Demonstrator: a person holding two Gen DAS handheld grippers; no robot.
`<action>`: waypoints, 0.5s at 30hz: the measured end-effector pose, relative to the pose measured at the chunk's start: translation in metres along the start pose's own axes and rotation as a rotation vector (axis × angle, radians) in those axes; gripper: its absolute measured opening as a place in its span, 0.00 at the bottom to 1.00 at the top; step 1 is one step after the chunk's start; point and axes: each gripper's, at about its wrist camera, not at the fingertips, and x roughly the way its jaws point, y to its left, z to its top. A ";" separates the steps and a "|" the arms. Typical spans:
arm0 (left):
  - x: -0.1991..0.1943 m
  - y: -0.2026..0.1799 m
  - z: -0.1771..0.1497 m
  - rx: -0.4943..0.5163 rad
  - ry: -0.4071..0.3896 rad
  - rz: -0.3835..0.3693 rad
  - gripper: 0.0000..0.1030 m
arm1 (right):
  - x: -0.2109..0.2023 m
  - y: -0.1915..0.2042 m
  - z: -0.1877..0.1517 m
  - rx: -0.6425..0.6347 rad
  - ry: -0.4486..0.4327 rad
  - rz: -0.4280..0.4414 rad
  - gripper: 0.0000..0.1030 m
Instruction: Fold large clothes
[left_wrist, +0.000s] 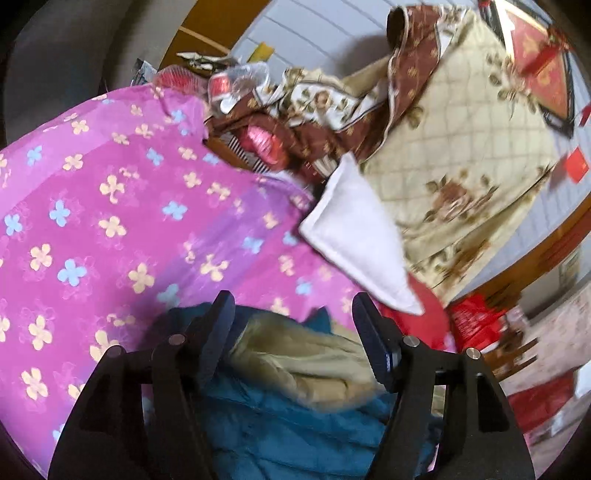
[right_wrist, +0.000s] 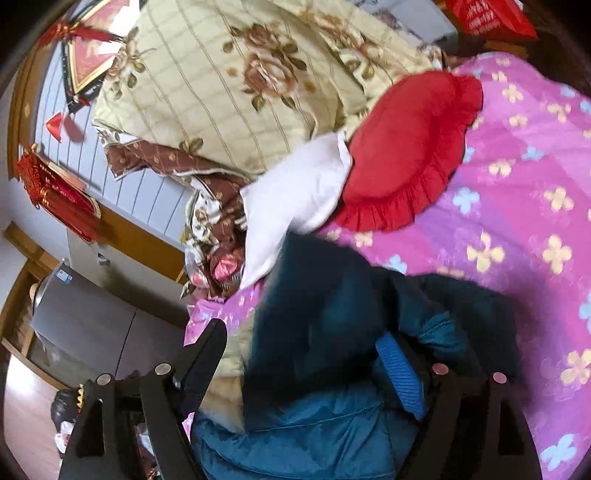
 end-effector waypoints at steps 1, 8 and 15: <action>-0.005 -0.004 -0.001 0.018 -0.003 0.012 0.64 | -0.005 0.007 -0.001 -0.026 -0.015 -0.017 0.78; 0.007 -0.052 -0.073 0.335 0.024 0.149 0.64 | 0.001 0.051 -0.058 -0.338 0.015 -0.197 0.78; 0.105 -0.075 -0.162 0.574 0.190 0.254 0.64 | 0.070 0.025 -0.096 -0.431 0.123 -0.365 0.78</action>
